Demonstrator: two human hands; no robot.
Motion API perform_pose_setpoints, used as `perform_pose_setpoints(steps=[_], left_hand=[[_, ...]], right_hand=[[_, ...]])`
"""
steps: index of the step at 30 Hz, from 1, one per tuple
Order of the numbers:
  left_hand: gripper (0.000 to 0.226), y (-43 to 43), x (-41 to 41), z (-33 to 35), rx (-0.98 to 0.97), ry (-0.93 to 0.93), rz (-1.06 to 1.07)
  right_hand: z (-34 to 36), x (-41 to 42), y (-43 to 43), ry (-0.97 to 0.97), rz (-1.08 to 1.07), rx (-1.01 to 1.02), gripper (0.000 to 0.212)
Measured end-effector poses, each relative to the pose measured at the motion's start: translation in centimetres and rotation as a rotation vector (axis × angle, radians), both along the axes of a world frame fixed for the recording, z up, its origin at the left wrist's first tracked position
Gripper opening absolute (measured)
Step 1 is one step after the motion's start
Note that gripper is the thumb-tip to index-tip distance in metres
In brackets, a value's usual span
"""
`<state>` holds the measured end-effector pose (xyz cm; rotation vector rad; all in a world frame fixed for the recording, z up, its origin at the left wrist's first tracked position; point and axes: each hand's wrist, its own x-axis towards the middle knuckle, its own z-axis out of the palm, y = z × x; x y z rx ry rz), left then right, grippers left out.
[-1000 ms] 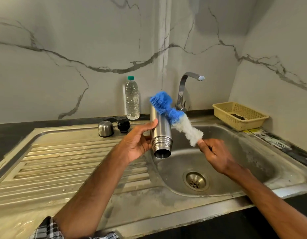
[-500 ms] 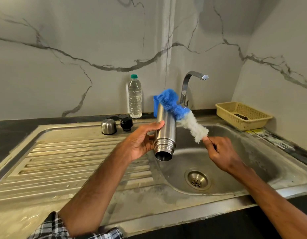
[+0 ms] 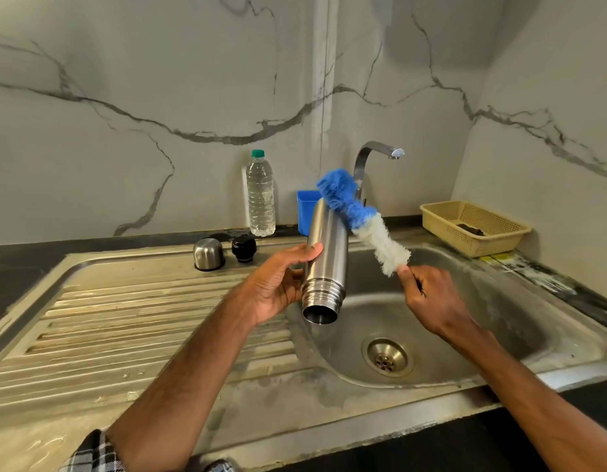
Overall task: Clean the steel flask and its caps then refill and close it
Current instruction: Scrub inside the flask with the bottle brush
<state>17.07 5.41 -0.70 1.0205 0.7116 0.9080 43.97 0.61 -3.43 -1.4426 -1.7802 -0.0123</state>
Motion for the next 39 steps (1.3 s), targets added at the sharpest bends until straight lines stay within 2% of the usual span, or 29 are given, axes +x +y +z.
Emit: perform_pose_setpoints(steps=[4,8,12,16,20,26,30,36,39], left_hand=[[0.047,-0.3,0.0,0.1,0.01,-0.006,0.002],[0.053,-0.1,-0.1,0.0,0.016,0.012,-0.004],[0.053,0.1,0.0,-0.2,0.045,0.056,-0.013],[0.051,0.3,-0.2,-0.4,0.026,0.048,-0.08],[0.052,0.0,-0.2,-0.3,0.025,0.039,-0.1],[0.067,0.1,-0.6,-0.4,-0.093,-0.127,-0.153],[0.067,0.2,-0.5,-0.6,-0.152,-0.236,-0.18],[0.084,0.9,-0.4,-1.1,-0.072,-0.217,-0.116],[0.075,1.0,-0.8,-0.9,-0.1,-0.256,-0.071]], right_hand=[[0.0,-0.1,-0.8,-0.044,0.088,0.037,0.052],[0.3,0.0,-0.5,0.005,0.003,-0.032,0.05],[0.2,0.0,-0.9,-0.052,0.04,-0.035,0.049],[0.5,0.5,-0.3,0.06,-0.079,-0.059,0.05],[0.1,0.3,-0.8,0.018,0.011,0.021,0.05],[0.1,0.9,0.1,0.058,-0.103,-0.074,0.048],[0.0,0.4,-0.4,0.052,-0.052,-0.061,0.05],[-0.4,0.0,-0.4,-0.02,0.045,-0.082,0.05],[-0.3,-0.7,-0.7,-0.033,0.132,-0.062,0.05]])
